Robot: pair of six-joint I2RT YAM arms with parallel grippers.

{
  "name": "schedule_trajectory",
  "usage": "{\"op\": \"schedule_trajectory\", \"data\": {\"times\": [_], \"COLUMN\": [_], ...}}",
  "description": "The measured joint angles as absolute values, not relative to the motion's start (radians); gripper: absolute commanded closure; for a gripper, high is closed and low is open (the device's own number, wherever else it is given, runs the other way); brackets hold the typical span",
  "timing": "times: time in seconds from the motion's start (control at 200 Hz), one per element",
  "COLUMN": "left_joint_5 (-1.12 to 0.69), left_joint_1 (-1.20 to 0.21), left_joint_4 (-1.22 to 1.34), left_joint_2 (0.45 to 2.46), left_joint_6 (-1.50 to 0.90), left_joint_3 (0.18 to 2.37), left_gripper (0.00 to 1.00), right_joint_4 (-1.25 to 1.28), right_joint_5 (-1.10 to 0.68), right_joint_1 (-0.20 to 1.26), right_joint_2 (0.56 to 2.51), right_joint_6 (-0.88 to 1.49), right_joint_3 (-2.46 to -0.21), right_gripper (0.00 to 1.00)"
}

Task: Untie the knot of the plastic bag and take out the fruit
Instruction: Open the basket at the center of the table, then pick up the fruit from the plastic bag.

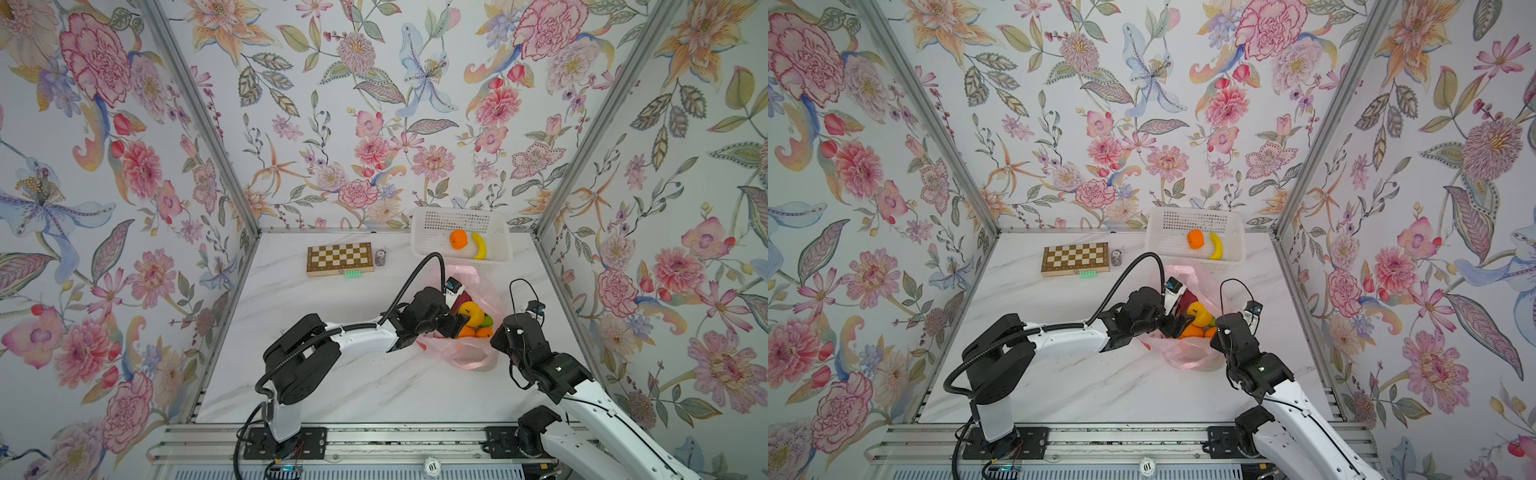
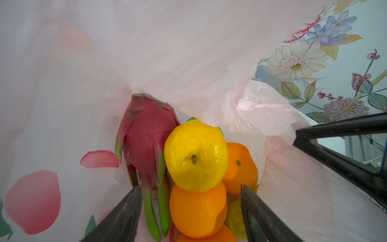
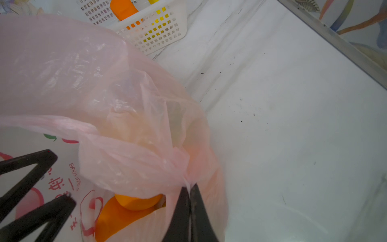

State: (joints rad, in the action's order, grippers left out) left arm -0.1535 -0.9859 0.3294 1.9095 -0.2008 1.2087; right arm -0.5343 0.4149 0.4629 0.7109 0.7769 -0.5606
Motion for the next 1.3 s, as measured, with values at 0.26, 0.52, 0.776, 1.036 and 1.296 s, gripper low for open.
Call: {"op": "schedule_trajectory", "data": {"times": [0.26, 0.52, 0.776, 1.036, 1.296], "left_joint_5": [-0.220, -0.233, -0.234, -0.240, -0.260], "left_joint_1": [-0.971, -0.970, -0.969, -0.969, -0.967], "left_joint_4": [0.407, 0.405, 0.359, 0.311, 0.326], "left_joint_2": [2.028, 2.127, 2.171, 2.186, 2.167], "left_joint_6": [-0.162, -0.147, -0.120, -0.093, -0.107], "left_joint_3": [1.272, 1.399, 1.444, 1.472, 1.436], "left_gripper": [0.05, 0.16, 0.07, 0.32, 0.48], "right_joint_4": [-0.534, -0.534, -0.533, -0.533, -0.533], "right_joint_5": [0.348, 0.319, 0.309, 0.303, 0.302], "right_joint_1": [0.437, 0.437, 0.437, 0.437, 0.436], "right_joint_2": [0.678, 0.682, 0.682, 0.683, 0.692], "right_joint_6": [0.780, 0.784, 0.787, 0.787, 0.787], "right_joint_3": [-0.561, -0.561, -0.561, -0.561, -0.561], "right_gripper": [0.94, 0.94, 0.93, 0.93, 0.91]}}
